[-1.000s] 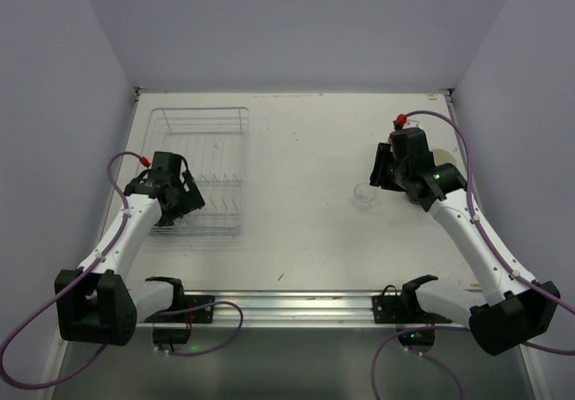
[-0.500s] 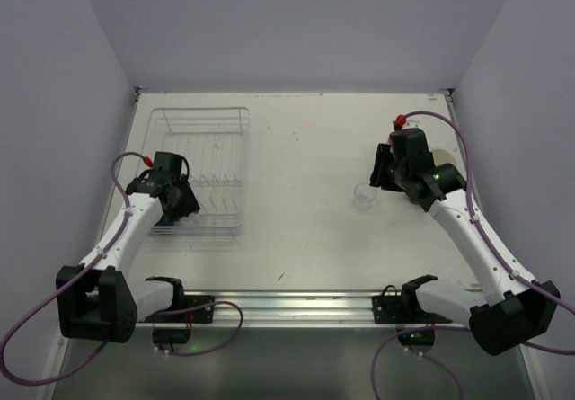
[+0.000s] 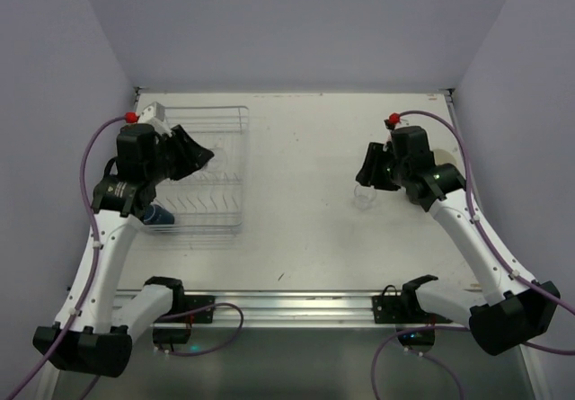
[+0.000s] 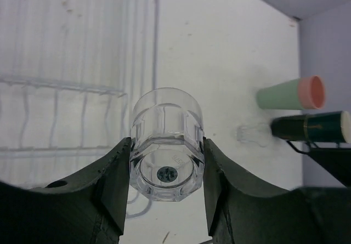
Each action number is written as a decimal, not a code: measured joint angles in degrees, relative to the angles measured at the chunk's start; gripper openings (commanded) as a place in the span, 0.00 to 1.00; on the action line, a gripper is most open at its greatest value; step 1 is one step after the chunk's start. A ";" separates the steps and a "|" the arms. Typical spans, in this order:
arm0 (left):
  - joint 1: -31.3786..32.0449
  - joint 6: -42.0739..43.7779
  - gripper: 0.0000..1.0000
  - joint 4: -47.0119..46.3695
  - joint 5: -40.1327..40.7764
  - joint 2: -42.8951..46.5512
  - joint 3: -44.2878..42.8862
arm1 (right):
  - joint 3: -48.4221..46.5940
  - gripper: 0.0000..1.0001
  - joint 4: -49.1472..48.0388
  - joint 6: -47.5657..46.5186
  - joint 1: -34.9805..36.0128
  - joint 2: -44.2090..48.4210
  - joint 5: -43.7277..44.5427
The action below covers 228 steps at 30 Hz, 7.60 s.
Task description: Unload the cups from the dish rack
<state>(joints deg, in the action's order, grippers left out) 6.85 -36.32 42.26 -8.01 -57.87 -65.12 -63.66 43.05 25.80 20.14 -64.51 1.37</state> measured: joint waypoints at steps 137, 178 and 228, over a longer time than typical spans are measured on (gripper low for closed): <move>-9.60 3.37 1.00 8.41 30.99 1.79 11.10 | -2.56 0.49 1.68 -0.22 1.36 -1.14 5.03; -17.75 2.89 1.00 3.21 20.11 -11.23 15.87 | -0.66 0.49 -1.49 -1.68 4.22 1.42 -0.87; -13.20 -1.53 0.86 4.98 22.05 -6.14 18.40 | 0.13 0.50 -1.95 -1.86 4.22 1.92 -0.90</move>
<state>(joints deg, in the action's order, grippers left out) -6.35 -37.85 47.24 14.04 -64.01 -46.72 -63.53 41.10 23.94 24.36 -62.59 0.47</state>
